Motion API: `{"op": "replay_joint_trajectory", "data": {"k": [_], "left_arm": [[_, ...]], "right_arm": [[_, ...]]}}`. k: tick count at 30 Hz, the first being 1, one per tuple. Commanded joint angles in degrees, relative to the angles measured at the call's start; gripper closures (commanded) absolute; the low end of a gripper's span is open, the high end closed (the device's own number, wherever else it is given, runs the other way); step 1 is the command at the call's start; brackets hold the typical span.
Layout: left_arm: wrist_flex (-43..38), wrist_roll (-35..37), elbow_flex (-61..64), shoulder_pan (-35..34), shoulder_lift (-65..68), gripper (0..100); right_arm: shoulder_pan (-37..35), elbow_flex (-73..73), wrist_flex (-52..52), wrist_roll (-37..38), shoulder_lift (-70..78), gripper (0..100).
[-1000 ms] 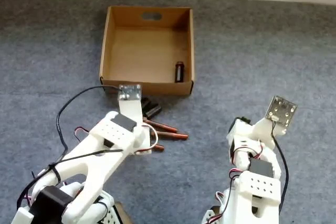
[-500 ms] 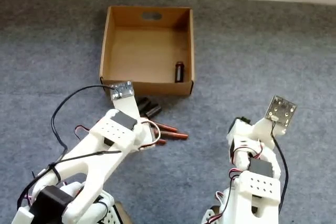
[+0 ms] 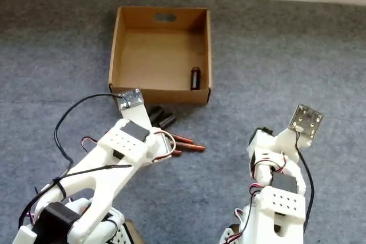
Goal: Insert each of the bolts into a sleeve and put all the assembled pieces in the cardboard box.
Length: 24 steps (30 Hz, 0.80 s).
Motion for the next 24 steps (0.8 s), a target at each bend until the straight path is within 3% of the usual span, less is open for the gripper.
{"op": "replay_joint_trajectory", "data": {"k": [1,12,18,24], "left_arm": [[-2.55,2.46,-2.86,-1.01,-2.24,79],[-5.80,2.64,-1.54,-1.01,-1.80,80],[-13.36,2.37,4.79,-1.01,-1.80,80],[-13.54,2.29,5.41,-0.75,-1.89,79]], "right_arm": [[0.31,-0.75,-1.27,-0.35,-1.19,99.2],[0.31,-0.75,-1.27,-0.35,-1.19,99.2],[0.31,-0.75,-1.27,-0.35,-1.19,99.2],[0.31,-0.75,-1.27,-0.35,-1.19,99.2]]}}
